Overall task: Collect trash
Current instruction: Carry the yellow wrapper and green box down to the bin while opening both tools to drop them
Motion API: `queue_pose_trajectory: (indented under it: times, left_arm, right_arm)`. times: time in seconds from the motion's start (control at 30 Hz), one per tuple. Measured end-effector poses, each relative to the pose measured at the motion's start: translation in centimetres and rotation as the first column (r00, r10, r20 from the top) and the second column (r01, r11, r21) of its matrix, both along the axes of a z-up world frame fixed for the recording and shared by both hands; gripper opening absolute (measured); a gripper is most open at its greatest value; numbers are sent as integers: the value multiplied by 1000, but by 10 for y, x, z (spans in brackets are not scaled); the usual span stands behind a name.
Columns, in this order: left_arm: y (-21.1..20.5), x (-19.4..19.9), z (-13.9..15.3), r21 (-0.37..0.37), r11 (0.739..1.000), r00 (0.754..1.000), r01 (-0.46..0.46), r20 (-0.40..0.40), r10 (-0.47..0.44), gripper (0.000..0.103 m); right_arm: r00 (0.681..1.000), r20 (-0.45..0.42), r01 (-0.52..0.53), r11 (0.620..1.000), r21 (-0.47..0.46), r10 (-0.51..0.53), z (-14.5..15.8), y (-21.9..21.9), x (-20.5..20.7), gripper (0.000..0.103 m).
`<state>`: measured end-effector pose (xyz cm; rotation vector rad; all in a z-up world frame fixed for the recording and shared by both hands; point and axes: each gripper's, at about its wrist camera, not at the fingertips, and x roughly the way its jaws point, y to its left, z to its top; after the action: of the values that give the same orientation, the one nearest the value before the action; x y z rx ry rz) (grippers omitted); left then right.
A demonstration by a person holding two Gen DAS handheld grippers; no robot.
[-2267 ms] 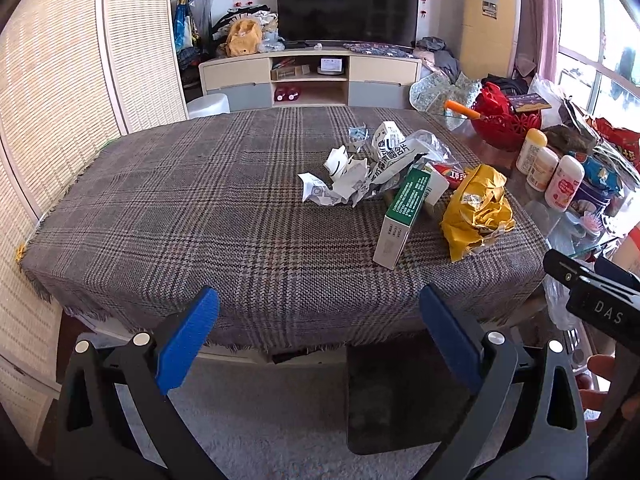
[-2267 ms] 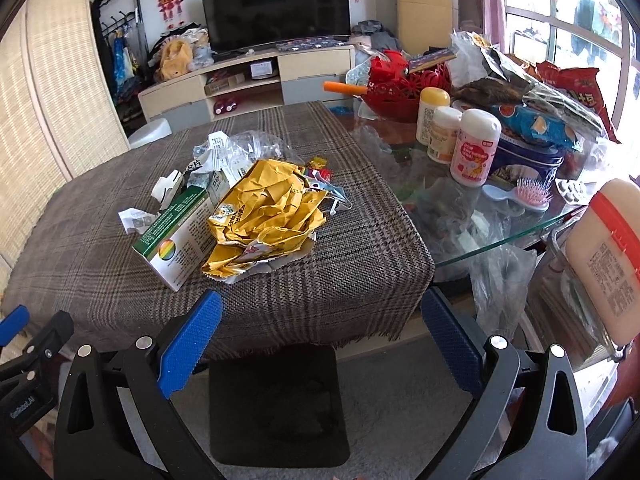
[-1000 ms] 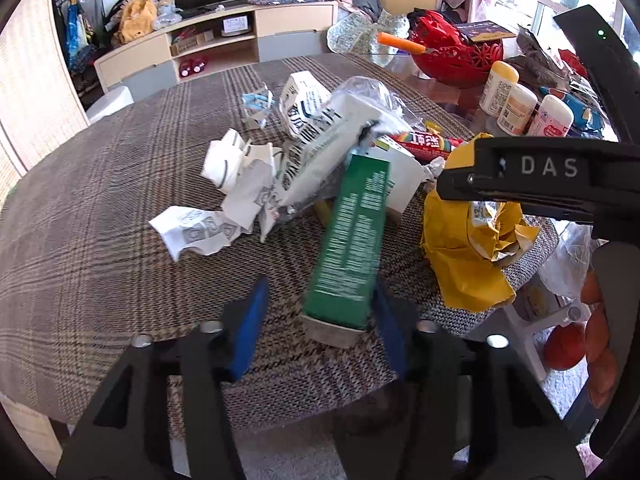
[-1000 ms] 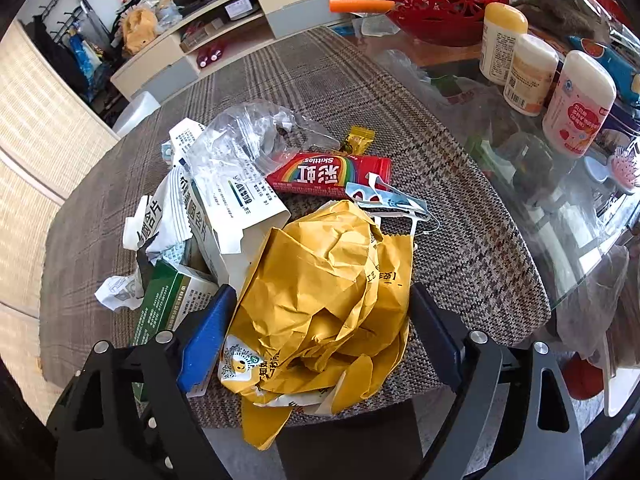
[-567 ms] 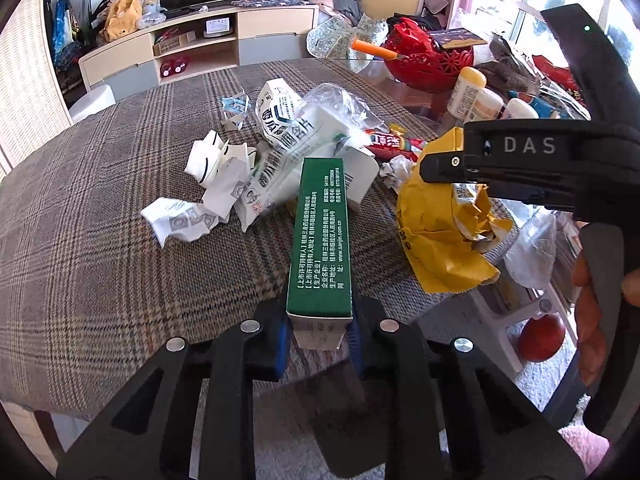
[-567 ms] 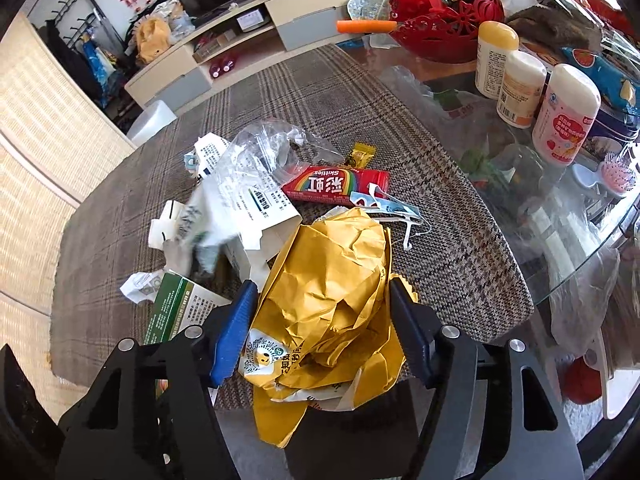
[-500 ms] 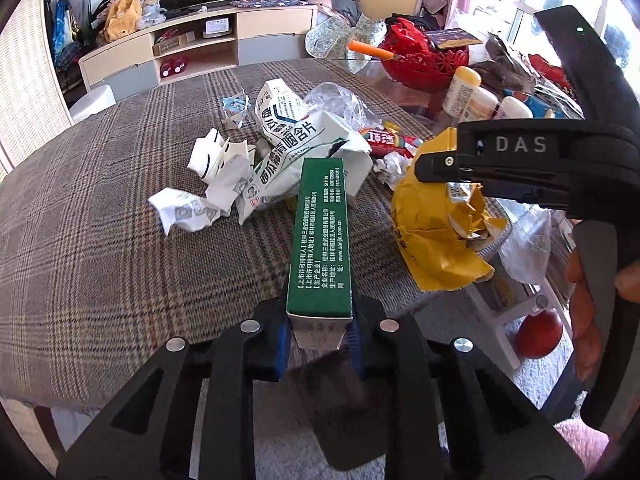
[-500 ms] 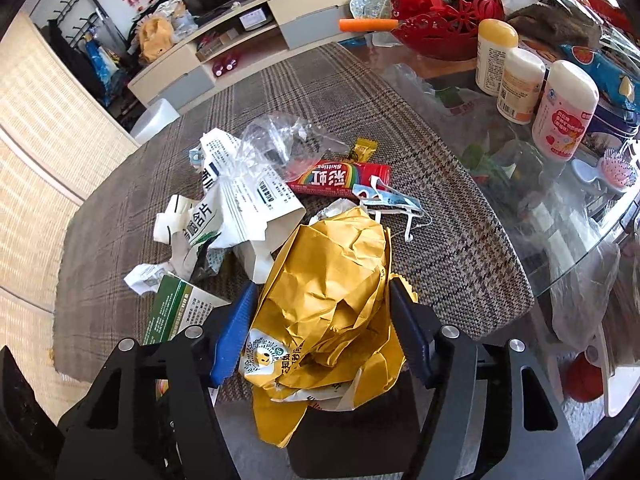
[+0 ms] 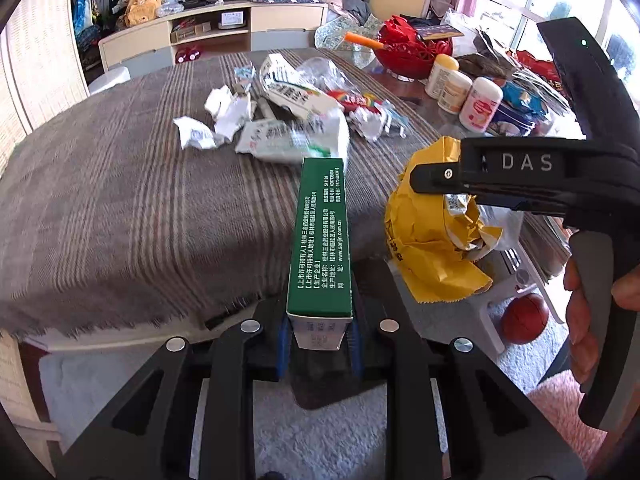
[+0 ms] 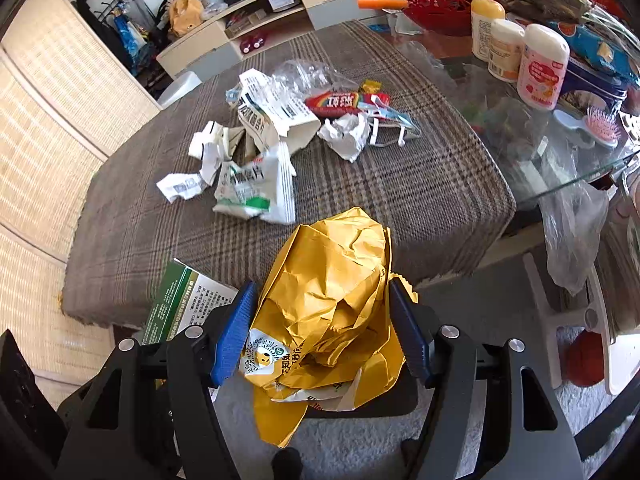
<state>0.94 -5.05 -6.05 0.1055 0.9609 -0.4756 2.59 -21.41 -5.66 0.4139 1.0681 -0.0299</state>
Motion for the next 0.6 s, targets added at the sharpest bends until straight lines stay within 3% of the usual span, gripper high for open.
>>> queue_pose_trajectory:
  times: [0.27, 0.6]
  left_arm:
    - [-1, -23, -33, -8, 1000, 998, -11, -58, 11, 21]
    - [-10, -19, -100, 24, 999, 979, -44, -199, 48, 21]
  right_arm:
    - [998, -40, -48, 999, 11, 48, -44, -1, -25, 67]
    - [989, -117, -90, 996, -13, 88, -97, 4, -21, 68]
